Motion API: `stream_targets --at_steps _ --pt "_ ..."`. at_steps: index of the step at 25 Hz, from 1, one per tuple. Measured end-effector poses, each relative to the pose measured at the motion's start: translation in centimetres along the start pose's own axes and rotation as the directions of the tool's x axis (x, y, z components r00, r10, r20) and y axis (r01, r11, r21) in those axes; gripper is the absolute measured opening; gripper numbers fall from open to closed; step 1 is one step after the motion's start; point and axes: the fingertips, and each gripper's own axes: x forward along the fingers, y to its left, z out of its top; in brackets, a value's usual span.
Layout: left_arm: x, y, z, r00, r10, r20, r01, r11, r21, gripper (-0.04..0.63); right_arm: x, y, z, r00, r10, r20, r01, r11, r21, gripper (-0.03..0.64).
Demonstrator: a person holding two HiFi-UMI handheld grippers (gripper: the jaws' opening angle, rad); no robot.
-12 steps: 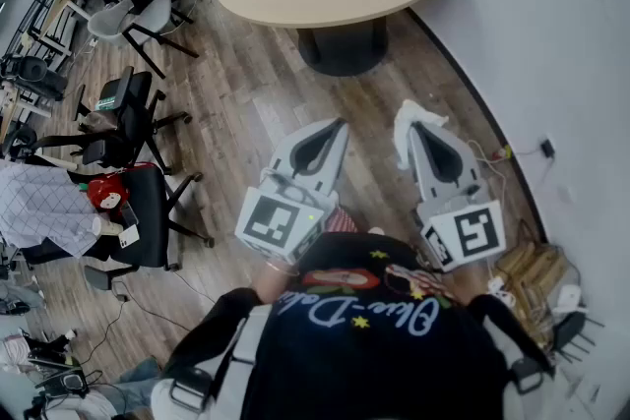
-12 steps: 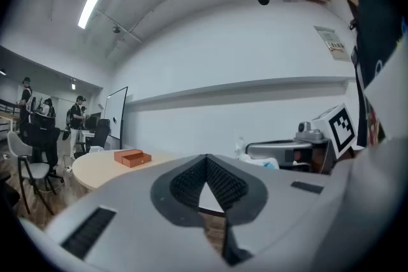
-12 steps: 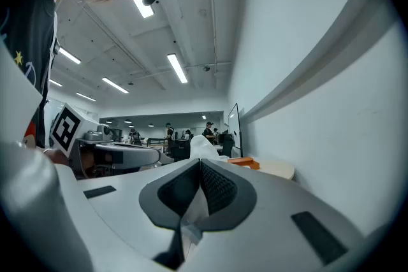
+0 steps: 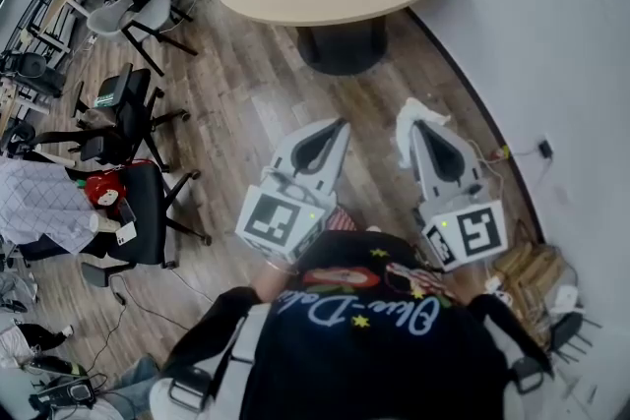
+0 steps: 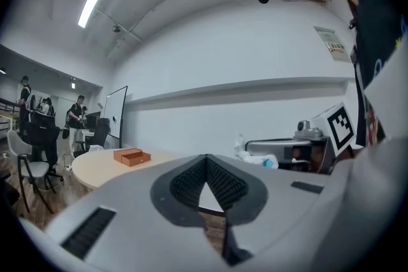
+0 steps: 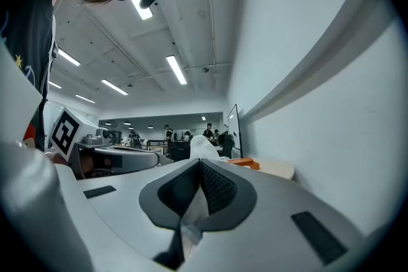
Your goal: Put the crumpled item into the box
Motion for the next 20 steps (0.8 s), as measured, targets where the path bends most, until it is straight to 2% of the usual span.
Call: stream_targets --at_steps 7,11,20 --pt "-0.8 0.3 -0.4 1.000 0.030 -0.009 -0.030 1.000 0.006 -0.008 -0.1 -0.4 -0.7 1.000 0.005 0.001 -0.005 1.000 -0.031 0.000" --pt "-0.9 0.8 -0.5 0.999 0.043 -0.009 -0.043 0.999 0.004 -0.008 0.5 0.1 -0.9 1.000 0.021 0.004 -0.021 1.000 0.008 0.002" --pt "1.7 1.8 -0.4 1.000 0.015 0.012 -0.015 1.000 0.006 -0.008 2.0 -1.4 -0.6 1.000 0.010 0.013 -0.010 1.000 -0.003 0.000"
